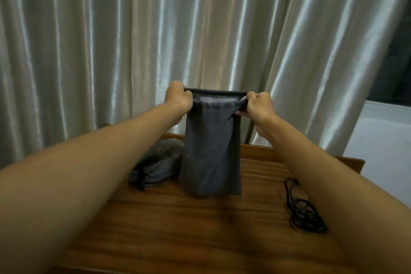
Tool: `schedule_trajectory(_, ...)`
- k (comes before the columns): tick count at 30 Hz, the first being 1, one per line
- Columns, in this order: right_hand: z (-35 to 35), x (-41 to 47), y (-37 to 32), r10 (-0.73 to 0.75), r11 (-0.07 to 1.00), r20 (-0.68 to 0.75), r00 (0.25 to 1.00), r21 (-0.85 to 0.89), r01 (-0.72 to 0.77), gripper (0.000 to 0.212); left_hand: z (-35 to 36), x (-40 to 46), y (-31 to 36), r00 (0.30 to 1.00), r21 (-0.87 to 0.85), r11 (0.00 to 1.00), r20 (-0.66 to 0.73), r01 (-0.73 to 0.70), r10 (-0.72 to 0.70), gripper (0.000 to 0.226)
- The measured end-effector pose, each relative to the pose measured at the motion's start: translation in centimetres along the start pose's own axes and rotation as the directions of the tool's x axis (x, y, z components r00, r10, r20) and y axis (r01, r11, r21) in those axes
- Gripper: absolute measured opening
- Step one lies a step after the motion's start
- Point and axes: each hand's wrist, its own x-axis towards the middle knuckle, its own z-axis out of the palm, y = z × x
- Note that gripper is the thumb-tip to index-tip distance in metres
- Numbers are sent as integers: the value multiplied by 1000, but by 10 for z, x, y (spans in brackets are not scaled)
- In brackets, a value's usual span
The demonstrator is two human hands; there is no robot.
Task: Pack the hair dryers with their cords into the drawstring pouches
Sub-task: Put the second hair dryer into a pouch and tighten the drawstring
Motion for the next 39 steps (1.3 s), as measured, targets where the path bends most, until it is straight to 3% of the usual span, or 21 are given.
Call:
schedule_trajectory(7, -14, 29, 60, -2, 999, -65, 998, -35, -1, 37, 48, -7, -29, 990, 46, 989, 3, -143, 143, 28)
schedule_trajectory(12, -34, 20, 88, -4, 981, -59, 998, -195, -8, 23, 63, -23, -53, 980, 9, 980, 23, -197, 197, 28)
schedule_trajectory(18, -59, -45, 107, -107, 915, 11, 994, -389, 103, 25, 48, -70, -86, 922, 81, 934, 210, -348, 325, 20)
schedule_trajectory(25, -63, -116, 151, -87, 896, 37, 996, -435, 94, 22, 40, -141, -137, 904, 147, 928, 323, -341, 281, 19)
schedule_trajectory(29, -73, -139, 174, -62, 851, 120, 991, -512, 115, 17, 31, -170, -165, 875, 240, 896, 412, -374, 255, 10)
schedule_trajectory(33, -86, -150, 187, 10, 709, 233, 972, -687, 157, 18, 14, -181, -177, 859, 546, 705, 478, -454, 184, 42)
schedule_trajectory(37, -112, -157, 192, -19, 378, 406, 914, -843, 382, 33, -12, -178, -183, 772, 539, 613, 605, -577, 195, 37)
schedule_trajectory(39, -127, -159, 195, -16, 328, 517, 856, -806, 492, 38, -23, -176, -186, 731, 526, 570, 650, -631, 210, 30)
